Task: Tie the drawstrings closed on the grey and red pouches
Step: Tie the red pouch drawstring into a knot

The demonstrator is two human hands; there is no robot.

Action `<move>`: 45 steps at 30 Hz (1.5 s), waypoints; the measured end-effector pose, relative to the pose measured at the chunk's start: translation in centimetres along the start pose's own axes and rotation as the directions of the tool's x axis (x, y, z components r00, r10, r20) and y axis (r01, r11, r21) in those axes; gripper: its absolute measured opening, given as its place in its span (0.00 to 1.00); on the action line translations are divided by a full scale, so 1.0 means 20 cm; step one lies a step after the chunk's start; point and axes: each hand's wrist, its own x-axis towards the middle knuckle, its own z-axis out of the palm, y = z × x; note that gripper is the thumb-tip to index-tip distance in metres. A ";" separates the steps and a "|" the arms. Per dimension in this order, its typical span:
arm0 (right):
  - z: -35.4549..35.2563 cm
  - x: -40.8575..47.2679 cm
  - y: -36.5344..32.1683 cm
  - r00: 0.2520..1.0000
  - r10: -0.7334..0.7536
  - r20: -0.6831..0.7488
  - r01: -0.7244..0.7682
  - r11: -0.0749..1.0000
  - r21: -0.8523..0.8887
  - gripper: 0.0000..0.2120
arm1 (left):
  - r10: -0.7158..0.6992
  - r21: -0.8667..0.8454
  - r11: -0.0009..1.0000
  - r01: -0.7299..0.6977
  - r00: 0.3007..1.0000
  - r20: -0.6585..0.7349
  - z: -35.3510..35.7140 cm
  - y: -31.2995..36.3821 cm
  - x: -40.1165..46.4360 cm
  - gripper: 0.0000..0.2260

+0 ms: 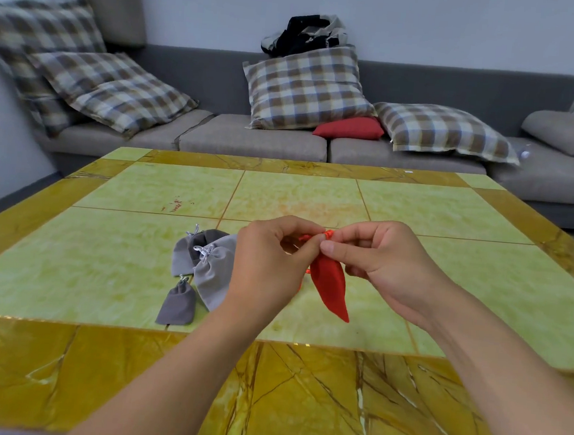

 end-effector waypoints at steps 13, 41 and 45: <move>-0.04 -0.01 -0.04 0.952 0.139 0.273 -0.184 0.972 0.147 0.07 | -0.072 -0.315 0.941 0.124 0.982 0.172 -0.06 -0.01 0.04 0.06; 0.00 -0.02 -0.05 0.971 0.231 0.054 -0.232 0.972 0.025 0.09 | 0.448 0.412 0.690 -0.595 0.798 0.404 -0.07 0.03 0.04 0.06; 0.00 -0.02 -0.05 0.968 0.247 0.047 -0.248 0.968 0.026 0.09 | 0.408 0.422 0.706 -0.568 0.814 0.413 -0.07 0.04 0.04 0.05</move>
